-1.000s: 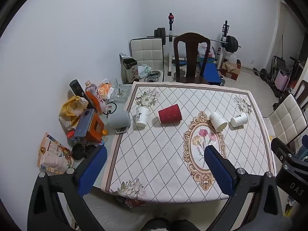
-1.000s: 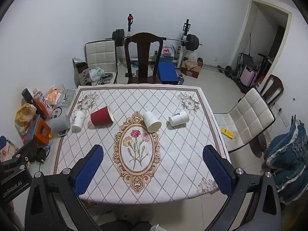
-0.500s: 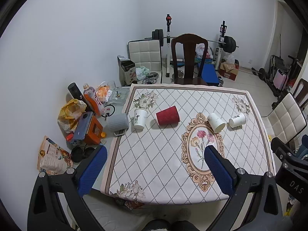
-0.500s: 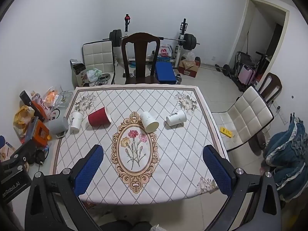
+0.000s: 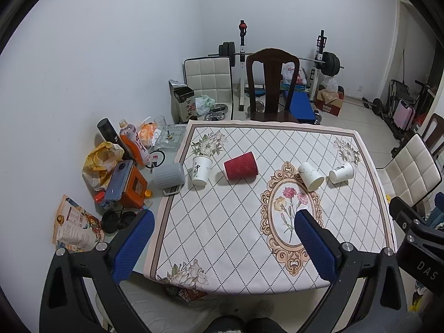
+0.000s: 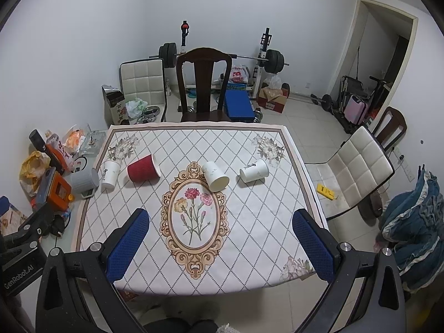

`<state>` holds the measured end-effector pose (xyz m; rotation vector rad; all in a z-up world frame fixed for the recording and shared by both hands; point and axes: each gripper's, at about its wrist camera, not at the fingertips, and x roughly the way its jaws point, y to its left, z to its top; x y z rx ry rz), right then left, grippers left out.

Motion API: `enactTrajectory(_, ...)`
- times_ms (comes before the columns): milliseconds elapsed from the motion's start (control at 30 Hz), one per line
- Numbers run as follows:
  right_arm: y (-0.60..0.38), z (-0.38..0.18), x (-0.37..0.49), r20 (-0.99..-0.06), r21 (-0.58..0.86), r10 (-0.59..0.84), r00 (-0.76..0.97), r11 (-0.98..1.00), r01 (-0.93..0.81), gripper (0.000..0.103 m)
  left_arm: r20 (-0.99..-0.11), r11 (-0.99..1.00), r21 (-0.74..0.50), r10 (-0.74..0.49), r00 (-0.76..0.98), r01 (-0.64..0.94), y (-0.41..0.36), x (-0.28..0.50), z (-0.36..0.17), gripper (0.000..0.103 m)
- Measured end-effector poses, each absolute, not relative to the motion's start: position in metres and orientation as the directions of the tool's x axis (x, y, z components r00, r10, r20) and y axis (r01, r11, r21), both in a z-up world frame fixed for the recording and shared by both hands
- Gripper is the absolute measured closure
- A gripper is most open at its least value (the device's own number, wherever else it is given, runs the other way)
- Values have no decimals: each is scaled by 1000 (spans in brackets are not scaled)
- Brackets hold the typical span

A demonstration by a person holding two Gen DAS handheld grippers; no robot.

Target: Flip cup upright

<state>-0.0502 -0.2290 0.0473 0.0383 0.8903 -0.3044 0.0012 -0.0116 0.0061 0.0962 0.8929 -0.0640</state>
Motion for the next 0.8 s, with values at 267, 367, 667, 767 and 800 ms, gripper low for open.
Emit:
enactTrajectory(267,-226,49,-51,-768,-98,-247,591,957,272,0,-779,994,59,-15,627,96,-12,1,6,0)
enactTrajectory(367,-225,50,-53,-768,-96,-245,592,958,271,0,-779,994,57,-15,627,96,-12,0,6,0)
enactTrajectory(667,-218,50,-53,-765,-102,-249,594,957,270,0,-776,994,58,-16,631,97,-15,-2,7,0)
enactTrajectory(767,-218,51,-53,-764,-102,-249,595,958,270,0,-775,994,60,-15,632,97,-16,-3,7,0)
enactTrajectory(800,-219,51,-53,-765,-100,-247,594,958,269,0,-776,994,58,-16,631,97,-15,-2,7,0)
